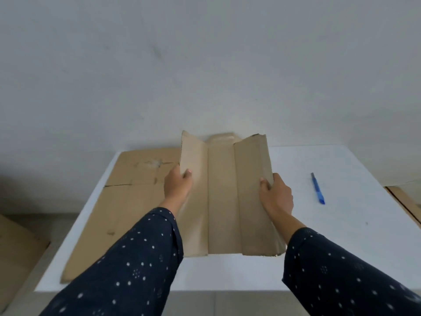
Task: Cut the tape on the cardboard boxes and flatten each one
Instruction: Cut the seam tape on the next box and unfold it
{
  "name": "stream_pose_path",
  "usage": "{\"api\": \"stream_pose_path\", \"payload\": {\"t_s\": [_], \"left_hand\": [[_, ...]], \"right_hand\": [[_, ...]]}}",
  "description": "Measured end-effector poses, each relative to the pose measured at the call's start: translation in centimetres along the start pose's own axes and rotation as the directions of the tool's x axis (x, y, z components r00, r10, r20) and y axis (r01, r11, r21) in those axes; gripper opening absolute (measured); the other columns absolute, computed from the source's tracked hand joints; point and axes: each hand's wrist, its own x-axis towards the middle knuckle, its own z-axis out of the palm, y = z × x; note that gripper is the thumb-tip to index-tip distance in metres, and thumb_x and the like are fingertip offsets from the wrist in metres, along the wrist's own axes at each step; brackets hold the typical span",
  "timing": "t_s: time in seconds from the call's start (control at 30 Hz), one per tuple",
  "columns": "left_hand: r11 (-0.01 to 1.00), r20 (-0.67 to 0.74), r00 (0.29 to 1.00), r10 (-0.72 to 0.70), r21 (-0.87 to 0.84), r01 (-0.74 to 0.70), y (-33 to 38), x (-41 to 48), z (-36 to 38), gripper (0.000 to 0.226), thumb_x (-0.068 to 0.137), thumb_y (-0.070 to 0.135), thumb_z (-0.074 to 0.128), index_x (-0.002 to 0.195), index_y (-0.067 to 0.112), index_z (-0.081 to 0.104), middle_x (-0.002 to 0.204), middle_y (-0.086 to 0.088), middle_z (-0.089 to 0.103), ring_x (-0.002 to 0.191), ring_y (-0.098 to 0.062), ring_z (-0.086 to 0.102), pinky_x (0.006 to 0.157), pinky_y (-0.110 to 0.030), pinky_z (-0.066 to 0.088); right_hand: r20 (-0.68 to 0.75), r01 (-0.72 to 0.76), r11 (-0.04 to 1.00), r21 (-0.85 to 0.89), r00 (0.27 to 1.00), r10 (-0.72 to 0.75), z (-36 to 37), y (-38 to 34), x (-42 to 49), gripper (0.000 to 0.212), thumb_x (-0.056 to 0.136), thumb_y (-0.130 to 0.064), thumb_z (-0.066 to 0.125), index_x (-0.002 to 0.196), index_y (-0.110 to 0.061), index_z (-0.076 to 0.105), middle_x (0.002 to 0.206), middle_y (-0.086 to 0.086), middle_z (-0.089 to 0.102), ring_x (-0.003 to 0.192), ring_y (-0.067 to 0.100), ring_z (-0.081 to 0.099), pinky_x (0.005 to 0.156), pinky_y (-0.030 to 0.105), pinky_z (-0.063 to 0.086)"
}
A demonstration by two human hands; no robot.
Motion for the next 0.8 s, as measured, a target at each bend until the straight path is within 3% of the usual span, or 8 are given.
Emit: {"api": "stream_pose_path", "payload": {"t_s": [0.2,0.33,0.5,0.63,0.8], "left_hand": [[0.996,-0.045,0.995,0.09,-0.009,-0.09,-4.5,5.1,-12.6,0.022,0.101,0.023,0.047,0.113,0.014,0.063,0.103,0.0,0.066,0.092,-0.022,0.06,0.075,-0.031,0.042],[0.999,-0.057,0.997,0.05,0.025,-0.048,-9.9,7.5,-18.1,0.031,0.101,0.026,0.049,0.127,0.013,0.06,0.113,-0.001,0.064,0.1,-0.024,0.057,0.084,-0.033,0.043],[0.987,-0.008,0.993,-0.117,0.112,0.117,-18.3,8.4,-19.9,0.031,0.101,0.029,0.051,0.122,0.008,0.06,0.113,-0.008,0.064,0.104,-0.031,0.06,0.08,-0.034,0.043],[0.938,0.072,0.954,-0.291,0.217,0.27,-24.2,8.4,-19.1,0.046,0.097,0.026,0.056,0.138,0.007,0.049,0.132,-0.011,0.059,0.118,-0.035,0.057,0.09,-0.039,0.047],[0.886,0.111,0.895,-0.433,0.233,0.4,-27.9,8.7,-17.6,0.043,0.096,0.021,0.058,0.135,0.009,0.045,0.122,-0.011,0.057,0.1,-0.029,0.054,0.077,-0.035,0.043]], "right_hand": [[-0.04,0.005,0.979,0.206,0.999,0.003,7.9,-9.3,-5.2,0.026,0.1,-0.04,0.044,0.096,-0.015,0.052,0.083,-0.004,0.059,0.077,0.021,0.059,0.073,0.04,0.052],[0.034,-0.02,0.96,0.278,0.999,0.011,13.2,-12.6,-8.4,0.027,0.101,-0.038,0.045,0.099,-0.012,0.053,0.08,-0.008,0.056,0.074,0.015,0.057,0.071,0.036,0.049],[0.174,-0.093,0.989,0.114,0.982,0.072,19.3,-13.2,-11.4,0.025,0.101,-0.04,0.043,0.099,-0.015,0.047,0.08,-0.005,0.052,0.073,0.018,0.055,0.072,0.038,0.05],[0.32,-0.17,0.983,-0.075,0.929,0.185,22.4,-12.4,-12.4,0.026,0.102,-0.043,0.04,0.104,-0.017,0.043,0.088,-0.002,0.052,0.083,0.024,0.056,0.08,0.042,0.052],[0.375,-0.238,0.951,-0.197,0.878,0.297,24.1,-11.6,-11.6,0.042,0.1,-0.046,0.042,0.126,-0.014,0.044,0.102,0.001,0.051,0.099,0.03,0.058,0.086,0.043,0.051]]}}
